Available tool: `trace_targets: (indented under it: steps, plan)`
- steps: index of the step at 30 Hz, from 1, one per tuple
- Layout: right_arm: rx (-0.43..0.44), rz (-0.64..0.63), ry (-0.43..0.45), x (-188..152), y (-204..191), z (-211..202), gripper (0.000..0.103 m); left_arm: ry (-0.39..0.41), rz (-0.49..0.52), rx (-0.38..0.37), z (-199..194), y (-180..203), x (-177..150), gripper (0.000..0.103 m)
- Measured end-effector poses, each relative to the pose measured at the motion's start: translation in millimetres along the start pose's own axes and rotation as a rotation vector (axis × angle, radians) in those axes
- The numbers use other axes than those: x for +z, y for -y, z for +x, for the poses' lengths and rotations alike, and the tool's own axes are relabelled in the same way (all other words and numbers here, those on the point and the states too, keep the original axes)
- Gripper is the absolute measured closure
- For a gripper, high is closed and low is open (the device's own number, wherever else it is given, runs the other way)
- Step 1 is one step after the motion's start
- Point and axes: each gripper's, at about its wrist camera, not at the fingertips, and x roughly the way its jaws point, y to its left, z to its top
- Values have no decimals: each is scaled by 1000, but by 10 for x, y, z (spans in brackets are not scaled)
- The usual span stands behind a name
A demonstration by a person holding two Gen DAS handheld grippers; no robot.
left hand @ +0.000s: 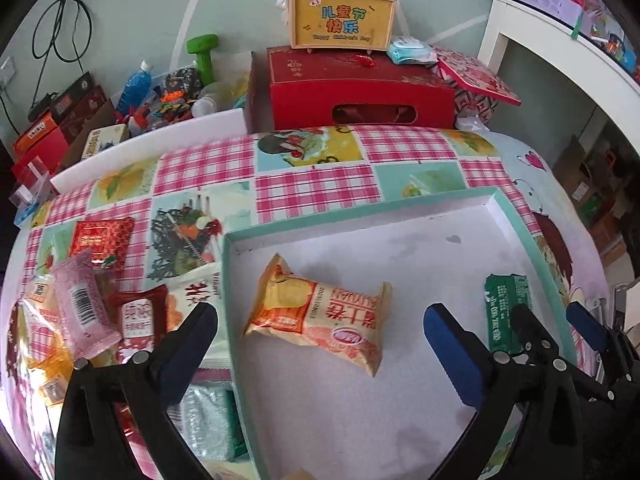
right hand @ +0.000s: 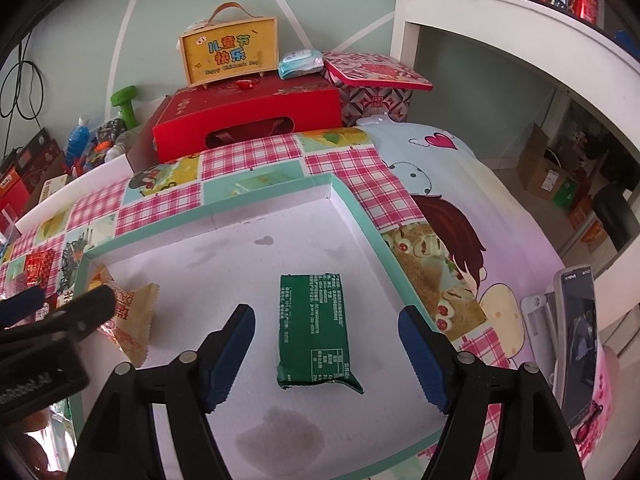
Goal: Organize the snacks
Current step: 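Open both tools to drop the packets into the white tray, then move both open tools back over the snack pile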
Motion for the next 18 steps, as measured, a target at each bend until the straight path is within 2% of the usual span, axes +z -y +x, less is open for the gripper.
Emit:
trace_targets:
  steps: [4,10,18]
  plan:
    - [3,-1,-27,-15,-28,18,25,-21,-7,44,-1,-71,-19,0]
    - [32,3,-80,-71,-118,41,25,-104,-56,101,82,-290,-114,0]
    - [96,-28,-80,-99,-411,-83,25,-124,-133,97,-48,-603,-319,0]
